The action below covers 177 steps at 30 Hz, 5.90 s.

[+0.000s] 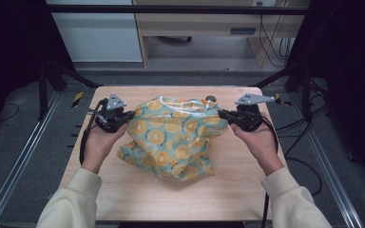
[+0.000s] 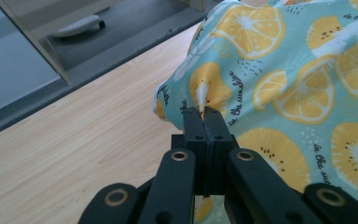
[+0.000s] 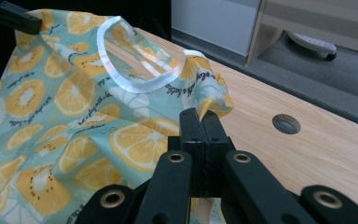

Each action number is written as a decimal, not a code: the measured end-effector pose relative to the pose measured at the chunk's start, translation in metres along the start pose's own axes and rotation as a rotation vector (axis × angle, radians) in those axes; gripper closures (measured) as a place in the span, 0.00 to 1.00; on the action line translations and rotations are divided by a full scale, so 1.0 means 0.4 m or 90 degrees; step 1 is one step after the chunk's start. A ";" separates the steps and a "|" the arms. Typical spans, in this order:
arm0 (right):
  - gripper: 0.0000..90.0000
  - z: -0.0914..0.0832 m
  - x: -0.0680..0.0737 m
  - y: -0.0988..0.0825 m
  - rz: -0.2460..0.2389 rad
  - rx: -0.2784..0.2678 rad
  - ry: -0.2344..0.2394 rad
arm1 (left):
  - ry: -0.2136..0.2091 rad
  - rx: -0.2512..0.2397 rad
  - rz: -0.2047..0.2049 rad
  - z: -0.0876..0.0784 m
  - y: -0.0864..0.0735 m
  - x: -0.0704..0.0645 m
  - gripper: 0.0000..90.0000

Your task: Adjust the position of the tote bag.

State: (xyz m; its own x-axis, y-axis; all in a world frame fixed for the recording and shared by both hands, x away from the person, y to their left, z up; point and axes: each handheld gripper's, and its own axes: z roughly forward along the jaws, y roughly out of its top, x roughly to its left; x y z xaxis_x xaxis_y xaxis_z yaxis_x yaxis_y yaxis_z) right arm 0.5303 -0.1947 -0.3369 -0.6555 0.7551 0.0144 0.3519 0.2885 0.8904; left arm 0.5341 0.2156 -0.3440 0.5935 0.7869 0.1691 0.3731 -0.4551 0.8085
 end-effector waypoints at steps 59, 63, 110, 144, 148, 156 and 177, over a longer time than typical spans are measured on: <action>1.00 -0.117 0.166 -0.189 -0.044 -0.023 0.081 | -0.087 -0.090 -0.023 -0.130 -0.287 -0.124 1.00; 1.00 -0.117 0.168 -0.190 -0.043 -0.023 0.083 | -0.089 -0.088 -0.025 -0.130 -0.294 -0.124 1.00; 1.00 -0.056 0.153 -0.359 0.002 0.046 0.150 | -0.144 0.074 0.040 -0.030 -0.369 -0.171 1.00; 1.00 0.038 0.137 -0.403 0.004 0.152 0.102 | -0.092 0.127 0.062 0.044 -0.369 -0.184 1.00; 1.00 0.046 0.135 -0.401 0.000 0.153 0.094 | -0.086 0.132 0.063 0.053 -0.369 -0.184 1.00; 1.00 0.053 0.137 -0.398 0.005 0.150 0.091 | -0.070 0.138 0.067 0.070 -0.364 -0.177 0.99; 0.34 -0.035 0.152 -0.363 0.005 0.067 0.052 | -0.014 0.023 -0.031 -0.030 -0.348 -0.156 0.23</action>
State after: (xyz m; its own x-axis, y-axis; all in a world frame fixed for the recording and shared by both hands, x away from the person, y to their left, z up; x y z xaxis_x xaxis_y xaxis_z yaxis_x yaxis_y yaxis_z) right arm 0.4298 -0.1990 -0.4590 -0.7030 0.7085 0.0613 0.4225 0.3467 0.8374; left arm 0.4366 0.2346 -0.4602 0.5895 0.7991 0.1179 0.4271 -0.4323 0.7942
